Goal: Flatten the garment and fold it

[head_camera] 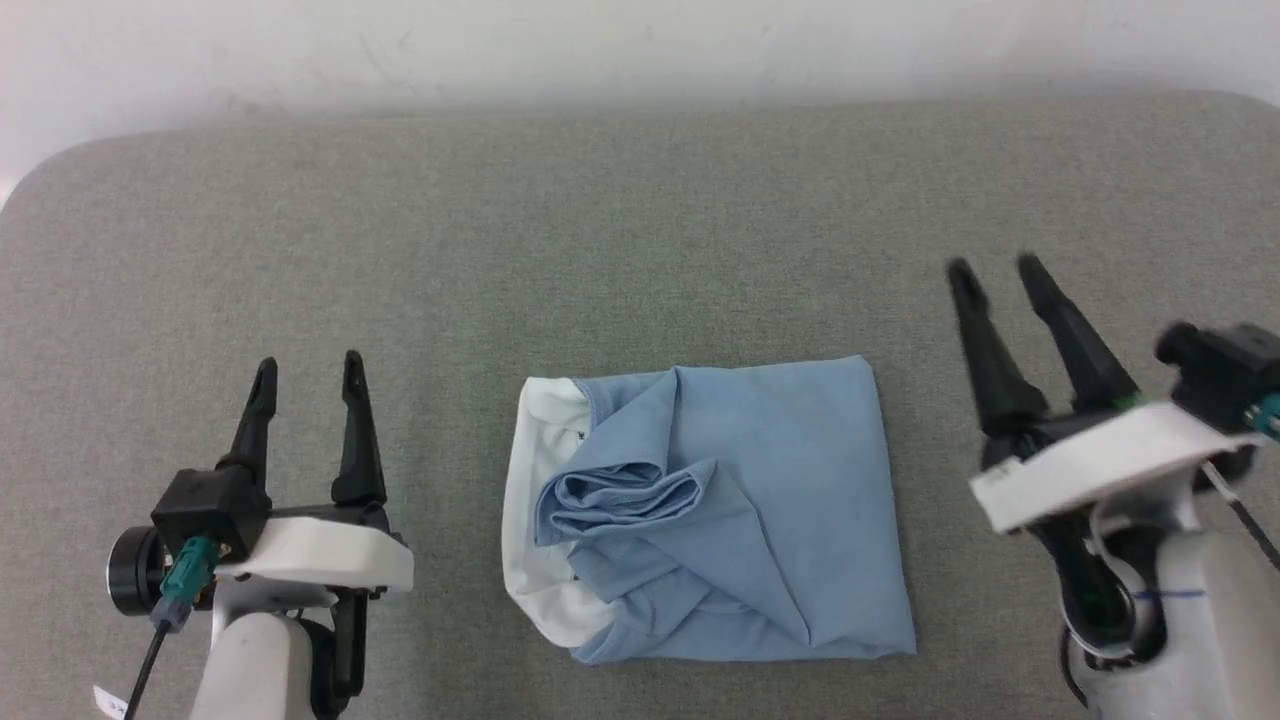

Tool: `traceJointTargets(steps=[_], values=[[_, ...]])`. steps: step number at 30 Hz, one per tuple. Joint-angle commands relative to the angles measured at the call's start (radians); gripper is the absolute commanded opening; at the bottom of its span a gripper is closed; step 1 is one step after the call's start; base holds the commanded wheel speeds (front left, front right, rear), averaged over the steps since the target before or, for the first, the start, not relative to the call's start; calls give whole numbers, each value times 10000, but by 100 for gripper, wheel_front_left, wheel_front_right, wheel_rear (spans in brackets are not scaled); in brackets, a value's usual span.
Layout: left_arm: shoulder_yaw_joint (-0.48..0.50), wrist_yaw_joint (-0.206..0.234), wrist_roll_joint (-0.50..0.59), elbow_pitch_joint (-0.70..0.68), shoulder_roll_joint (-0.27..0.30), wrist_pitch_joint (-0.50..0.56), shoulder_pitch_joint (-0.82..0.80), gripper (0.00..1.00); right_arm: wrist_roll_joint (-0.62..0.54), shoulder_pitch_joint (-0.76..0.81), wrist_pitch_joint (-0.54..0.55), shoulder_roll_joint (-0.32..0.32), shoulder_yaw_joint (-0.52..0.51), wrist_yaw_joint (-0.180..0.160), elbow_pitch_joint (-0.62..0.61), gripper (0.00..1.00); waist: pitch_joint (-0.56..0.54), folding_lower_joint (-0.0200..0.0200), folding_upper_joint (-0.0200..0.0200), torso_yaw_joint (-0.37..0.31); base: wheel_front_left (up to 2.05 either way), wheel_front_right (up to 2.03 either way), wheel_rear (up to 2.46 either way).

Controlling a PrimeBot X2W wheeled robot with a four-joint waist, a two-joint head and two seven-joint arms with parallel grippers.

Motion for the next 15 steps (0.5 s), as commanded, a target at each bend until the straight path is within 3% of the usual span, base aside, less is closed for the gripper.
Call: traceJointTargets(steps=[1,7,15], values=[[14,-30,84,-43,18,-47,109,100,119,196,83,18,-165,-9,106,100,2,1,0,0,0,0,0],[-62,-64,103,-2,-24,-47,109,100,1182,902,1117,18,-790,-9,1335,100,28,1,0,49,0,0,0],[-167,-123,130,116,-57,-47,22,100,2877,728,2586,18,-176,-9,3514,100,70,1,0,213,0,0,0]])
